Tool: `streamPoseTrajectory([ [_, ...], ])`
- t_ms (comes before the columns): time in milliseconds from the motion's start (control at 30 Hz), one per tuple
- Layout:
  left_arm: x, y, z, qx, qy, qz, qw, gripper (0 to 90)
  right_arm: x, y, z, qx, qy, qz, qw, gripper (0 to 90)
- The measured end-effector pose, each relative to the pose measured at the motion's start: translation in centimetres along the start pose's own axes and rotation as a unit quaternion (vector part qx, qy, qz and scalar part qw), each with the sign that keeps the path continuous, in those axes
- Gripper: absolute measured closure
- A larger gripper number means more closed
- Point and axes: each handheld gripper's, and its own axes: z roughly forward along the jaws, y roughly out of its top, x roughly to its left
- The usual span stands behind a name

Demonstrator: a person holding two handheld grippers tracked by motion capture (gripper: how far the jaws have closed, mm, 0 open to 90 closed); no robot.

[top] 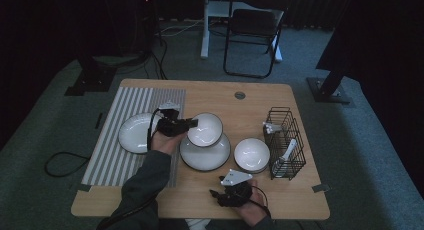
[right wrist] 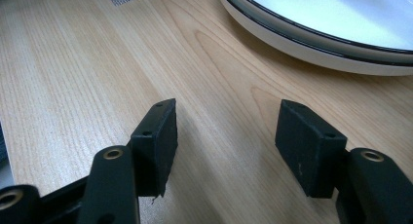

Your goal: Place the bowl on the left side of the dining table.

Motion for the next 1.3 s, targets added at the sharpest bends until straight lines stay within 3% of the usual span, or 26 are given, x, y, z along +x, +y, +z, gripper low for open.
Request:
streamPoseTrajectory([
  [567,2.1,-1.8,-1.1,-0.006,0.020,-0.024,0.9995,82.2,0.0,0.0,0.0,0.001,0.001,0.001,1.0000,40.4],
  [1300,4.1,-2.7,-3.6,-0.029,0.044,-0.043,0.9977,82.0,0.0,0.0,0.0,0.000,0.000,0.001,1.0000,40.4],
])
